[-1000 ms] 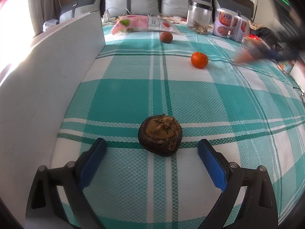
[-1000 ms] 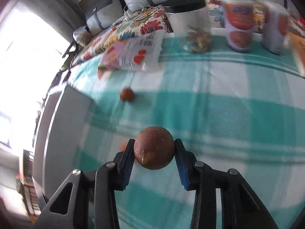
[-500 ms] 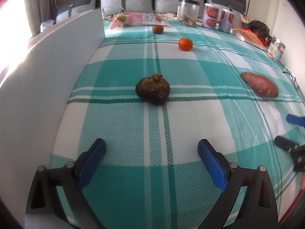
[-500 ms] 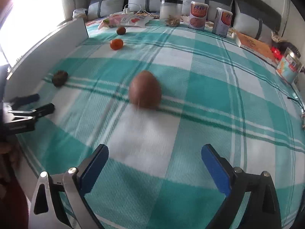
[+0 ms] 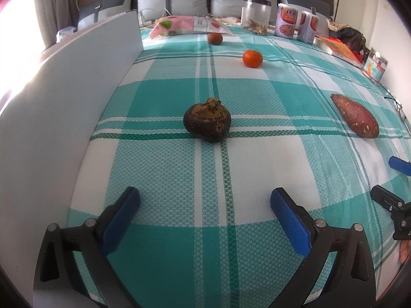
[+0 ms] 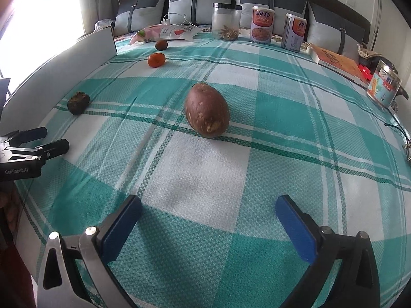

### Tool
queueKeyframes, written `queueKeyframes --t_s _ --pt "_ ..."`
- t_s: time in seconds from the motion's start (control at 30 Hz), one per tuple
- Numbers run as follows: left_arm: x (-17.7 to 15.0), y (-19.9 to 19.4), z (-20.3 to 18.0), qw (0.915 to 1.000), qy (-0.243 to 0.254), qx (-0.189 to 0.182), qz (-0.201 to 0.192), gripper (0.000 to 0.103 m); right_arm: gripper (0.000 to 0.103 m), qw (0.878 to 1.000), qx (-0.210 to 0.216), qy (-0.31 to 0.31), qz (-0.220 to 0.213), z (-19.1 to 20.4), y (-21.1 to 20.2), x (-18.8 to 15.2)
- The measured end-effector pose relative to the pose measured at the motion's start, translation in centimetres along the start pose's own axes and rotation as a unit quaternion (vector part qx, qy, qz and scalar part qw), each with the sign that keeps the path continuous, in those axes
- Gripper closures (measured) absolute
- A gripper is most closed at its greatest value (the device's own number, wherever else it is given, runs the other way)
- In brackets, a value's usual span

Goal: Organize fruits

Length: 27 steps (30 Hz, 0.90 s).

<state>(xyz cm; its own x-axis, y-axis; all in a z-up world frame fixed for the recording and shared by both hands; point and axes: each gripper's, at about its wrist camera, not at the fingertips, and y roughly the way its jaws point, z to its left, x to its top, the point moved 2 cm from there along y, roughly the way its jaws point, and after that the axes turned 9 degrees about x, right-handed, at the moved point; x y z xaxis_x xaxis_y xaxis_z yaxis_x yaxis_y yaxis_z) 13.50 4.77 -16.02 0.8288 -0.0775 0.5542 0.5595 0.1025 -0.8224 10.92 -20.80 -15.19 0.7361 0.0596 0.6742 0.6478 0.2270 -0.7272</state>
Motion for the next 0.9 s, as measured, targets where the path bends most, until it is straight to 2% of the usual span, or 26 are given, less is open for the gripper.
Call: queueKeyframes --t_s 0.7,0.77,0.83,0.9 --pt "0.1 0.1 0.1 1.0 -0.003 -0.008 0.001 0.001 0.0 1.0 0.001 0.001 0.0 -0.1 0.0 0.0" --pt "0.2 -0.1 0.5 0.9996 -0.008 -0.027 0.001 0.001 0.0 1.0 0.001 0.001 0.0 -0.1 0.0 0.0" --pt "0.3 -0.3 1.6 0.997 -0.022 -0.074 0.004 0.001 0.0 1.0 0.002 0.001 0.0 -0.1 -0.1 0.0" --pt "0.6 -0.4 3.2 0.9903 -0.072 -0.118 0.01 0.001 0.0 1.0 0.002 0.001 0.0 -0.1 -0.1 0.0"
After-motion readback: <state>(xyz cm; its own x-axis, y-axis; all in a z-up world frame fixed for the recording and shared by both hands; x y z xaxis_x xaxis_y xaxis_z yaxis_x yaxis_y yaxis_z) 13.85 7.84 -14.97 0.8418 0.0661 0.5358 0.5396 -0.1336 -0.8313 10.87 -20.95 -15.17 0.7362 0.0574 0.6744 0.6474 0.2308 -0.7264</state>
